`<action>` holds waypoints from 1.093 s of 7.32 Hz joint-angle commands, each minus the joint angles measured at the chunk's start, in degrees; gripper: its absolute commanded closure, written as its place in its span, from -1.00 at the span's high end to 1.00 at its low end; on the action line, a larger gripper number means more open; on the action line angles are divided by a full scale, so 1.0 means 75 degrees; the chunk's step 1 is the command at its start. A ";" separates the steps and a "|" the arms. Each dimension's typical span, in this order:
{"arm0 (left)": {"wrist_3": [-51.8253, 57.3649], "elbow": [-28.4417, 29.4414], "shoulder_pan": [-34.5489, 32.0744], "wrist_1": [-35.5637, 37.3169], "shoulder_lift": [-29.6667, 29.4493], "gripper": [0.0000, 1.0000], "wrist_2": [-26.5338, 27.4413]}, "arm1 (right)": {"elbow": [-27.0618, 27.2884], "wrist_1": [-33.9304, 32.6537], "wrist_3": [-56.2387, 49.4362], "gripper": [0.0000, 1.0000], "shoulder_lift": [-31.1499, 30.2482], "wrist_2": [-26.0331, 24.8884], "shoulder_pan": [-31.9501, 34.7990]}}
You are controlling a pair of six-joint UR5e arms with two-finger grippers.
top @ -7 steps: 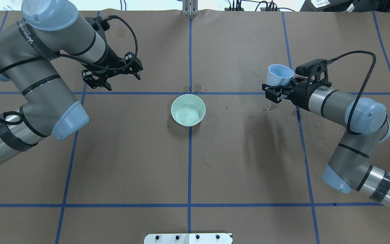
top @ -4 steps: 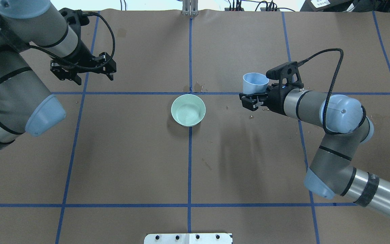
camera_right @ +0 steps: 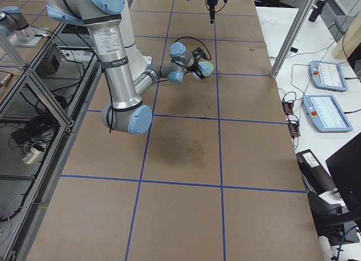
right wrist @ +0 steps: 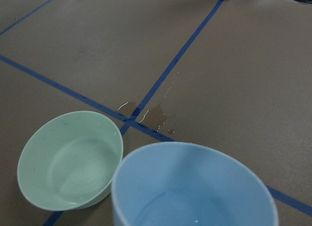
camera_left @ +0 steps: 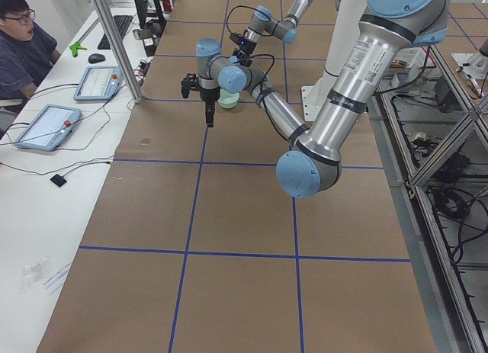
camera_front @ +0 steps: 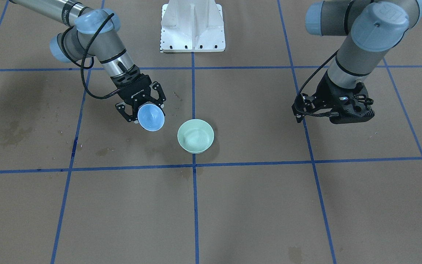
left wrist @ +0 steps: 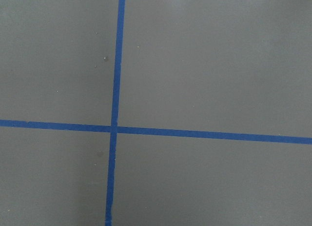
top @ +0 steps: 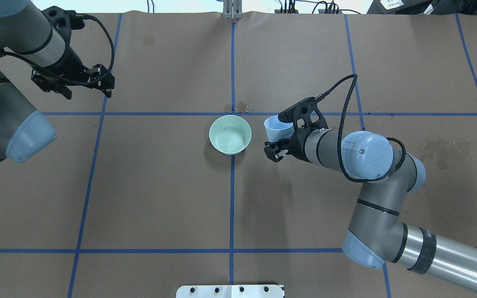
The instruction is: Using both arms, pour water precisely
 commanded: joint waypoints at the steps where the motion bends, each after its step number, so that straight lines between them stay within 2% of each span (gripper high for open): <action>1: 0.0032 -0.0003 -0.0045 0.0002 0.0076 1.00 0.0002 | -0.0084 -0.0171 -0.0368 -1.00 0.0293 -0.0148 -0.0238; 2: 0.0032 -0.0003 -0.0057 0.0002 0.0099 1.00 0.0002 | -0.0143 -0.0217 -0.0545 -1.00 0.0469 -0.0149 -0.0239; 6: 0.0032 -0.0003 -0.0092 0.0002 0.0135 1.00 0.0002 | -0.0342 -0.1351 -0.1002 -1.00 0.1242 -0.0160 -0.0239; 8: 0.0032 0.0020 -0.0127 0.0002 0.0146 1.00 0.0002 | -0.0483 -0.1936 -0.0993 -1.00 0.1523 0.0095 -0.0204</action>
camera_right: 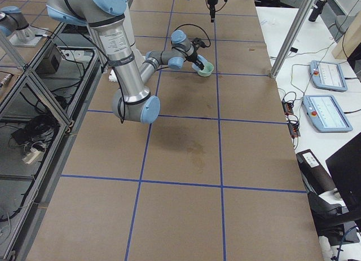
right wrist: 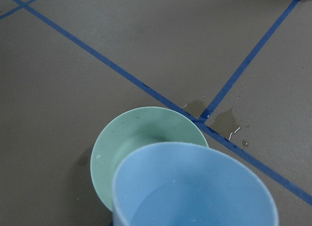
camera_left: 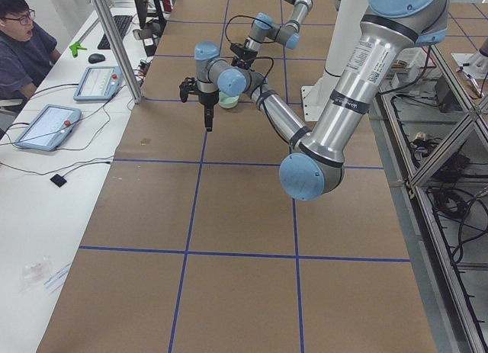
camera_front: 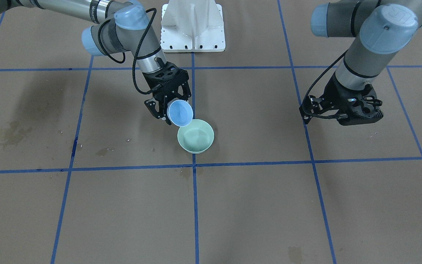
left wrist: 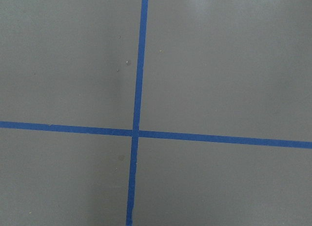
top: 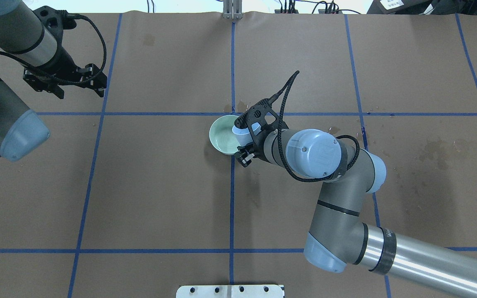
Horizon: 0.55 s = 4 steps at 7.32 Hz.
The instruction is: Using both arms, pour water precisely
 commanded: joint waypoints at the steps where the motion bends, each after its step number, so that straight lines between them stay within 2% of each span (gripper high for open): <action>1: 0.0000 0.0011 -0.0034 0.0000 0.0009 1.00 0.0000 | -0.0067 -0.0802 -0.0003 -1.00 0.0284 0.0605 0.0149; 2: 0.0000 -0.0001 -0.0023 0.0000 0.0056 1.00 0.0000 | -0.0067 -0.1200 -0.0015 -1.00 0.0413 0.0981 0.0243; 4: 0.0000 -0.0013 -0.0034 -0.0023 0.0173 1.00 0.0000 | -0.0300 -0.1614 -0.0027 -1.00 0.0625 0.1182 0.0244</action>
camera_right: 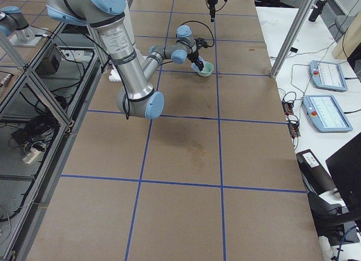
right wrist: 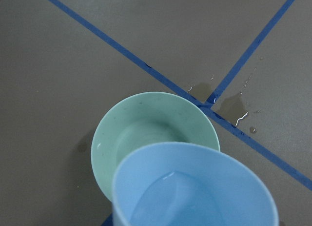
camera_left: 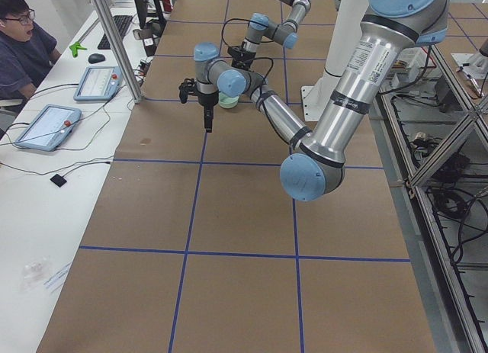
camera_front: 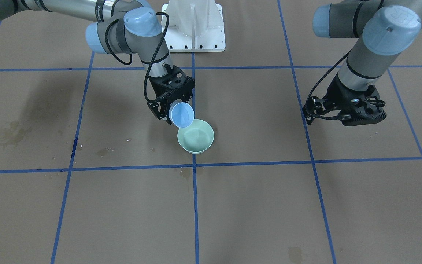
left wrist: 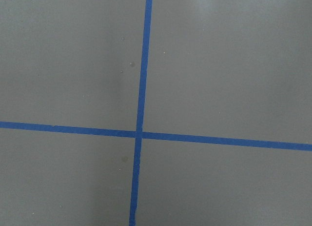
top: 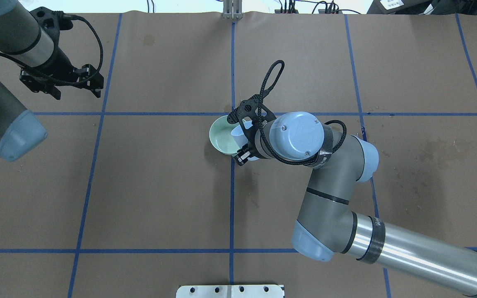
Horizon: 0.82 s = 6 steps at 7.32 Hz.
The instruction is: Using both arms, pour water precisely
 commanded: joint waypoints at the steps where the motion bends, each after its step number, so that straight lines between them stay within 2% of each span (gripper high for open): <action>1: 0.0000 -0.0007 -0.0004 -0.0020 0.0051 1.00 -0.0012 | -0.0356 -0.0295 -0.0006 -1.00 0.0262 0.0444 0.0018; 3: 0.0000 -0.0007 -0.0004 -0.0009 0.0063 1.00 -0.0012 | -0.0394 -0.0984 -0.0006 -1.00 0.0579 0.0738 0.0018; 6: 0.0000 -0.0065 -0.0004 -0.0032 0.0169 1.00 -0.0012 | -0.0545 -0.1442 -0.0017 -1.00 0.0836 0.1439 0.0275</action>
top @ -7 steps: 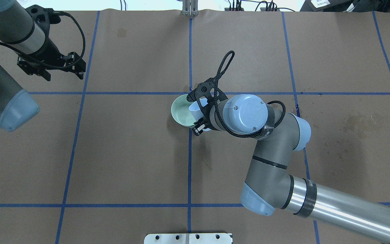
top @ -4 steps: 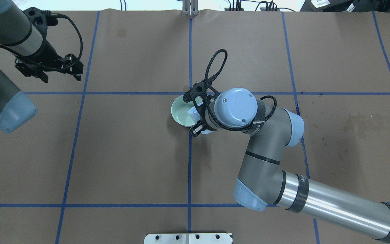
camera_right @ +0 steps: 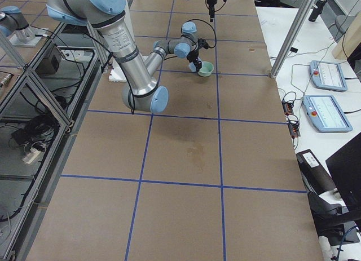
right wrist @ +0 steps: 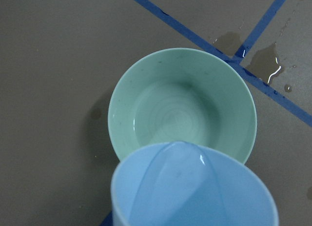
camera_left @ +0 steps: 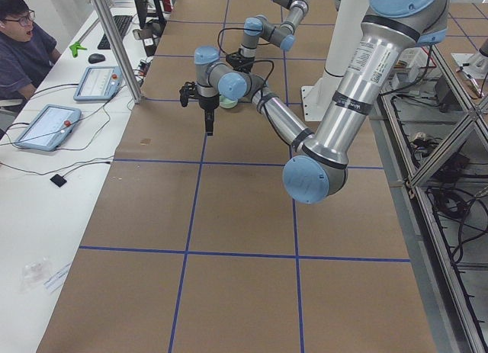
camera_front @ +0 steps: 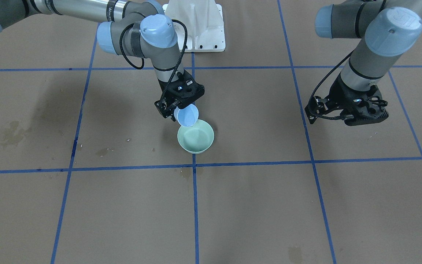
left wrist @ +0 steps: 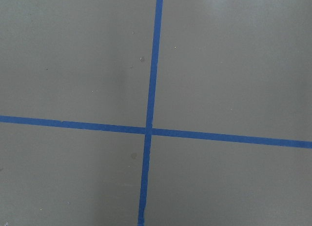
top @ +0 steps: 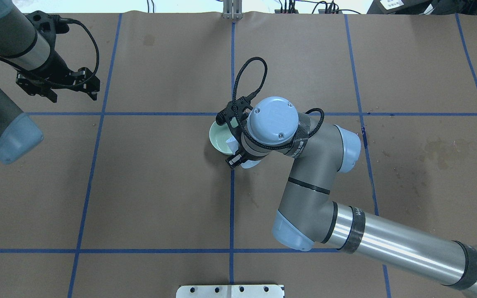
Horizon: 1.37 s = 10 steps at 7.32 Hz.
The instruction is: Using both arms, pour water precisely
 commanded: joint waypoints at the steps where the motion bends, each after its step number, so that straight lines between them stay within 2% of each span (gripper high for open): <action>1: 0.0000 -0.0020 0.0000 -0.0003 0.0036 1.00 0.0000 | -0.0109 -0.0412 -0.0036 -1.00 0.0229 0.0582 0.0235; 4: 0.0000 -0.0055 0.0000 -0.0015 0.0141 1.00 0.0000 | -0.0553 -0.1255 -0.0212 -1.00 0.0896 0.1050 0.0364; 10: 0.0000 -0.0195 0.0012 -0.0003 0.0212 1.00 0.0000 | -0.0427 -0.1515 -0.0330 -1.00 0.0909 0.1088 0.0411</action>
